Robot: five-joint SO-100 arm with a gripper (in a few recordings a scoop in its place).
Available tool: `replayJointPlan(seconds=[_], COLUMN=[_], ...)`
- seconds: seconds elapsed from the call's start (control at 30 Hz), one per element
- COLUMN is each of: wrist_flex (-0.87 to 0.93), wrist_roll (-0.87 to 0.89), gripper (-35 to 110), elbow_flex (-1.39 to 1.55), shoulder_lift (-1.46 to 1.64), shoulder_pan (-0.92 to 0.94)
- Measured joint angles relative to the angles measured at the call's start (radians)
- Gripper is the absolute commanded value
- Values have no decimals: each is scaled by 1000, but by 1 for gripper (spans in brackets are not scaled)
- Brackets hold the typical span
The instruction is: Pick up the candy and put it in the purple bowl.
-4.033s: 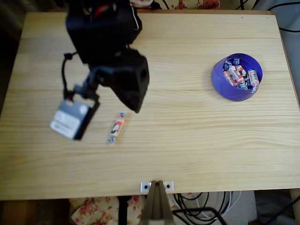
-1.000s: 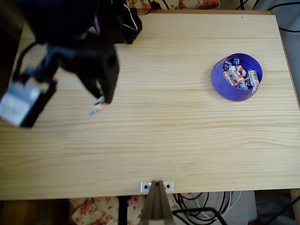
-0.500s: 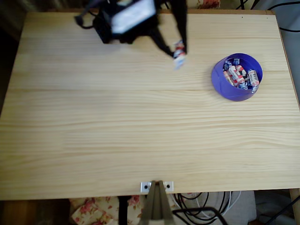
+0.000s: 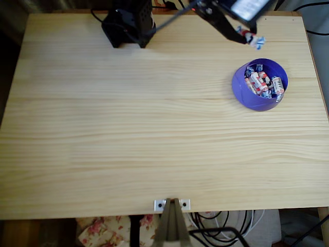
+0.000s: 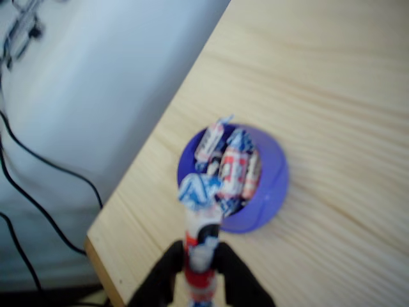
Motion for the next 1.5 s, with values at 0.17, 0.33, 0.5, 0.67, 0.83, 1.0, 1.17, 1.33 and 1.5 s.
replayJointPlan(seconds=[0.17, 0.33, 0.5, 0.67, 0.83, 1.0, 1.17, 1.33, 1.5], wrist_flex=[-133, -222, -273, -291, -291, -291, -291, -284, -235], wrist_roll=[-6, 0, 17, 18, 25, 34, 43, 52, 23], gripper=[-1, -1, -1, 0, 9, 14, 17, 1, -1], elbow_flex=[-35, -106, -173, -258, -316, -327, -327, -327, -327], shoulder_lift=[-202, -364, -497, -614, -670, -680, -681, -681, -607], shoulder_pan=[-54, -64, -46, -38, -37, -35, -35, -29, 31])
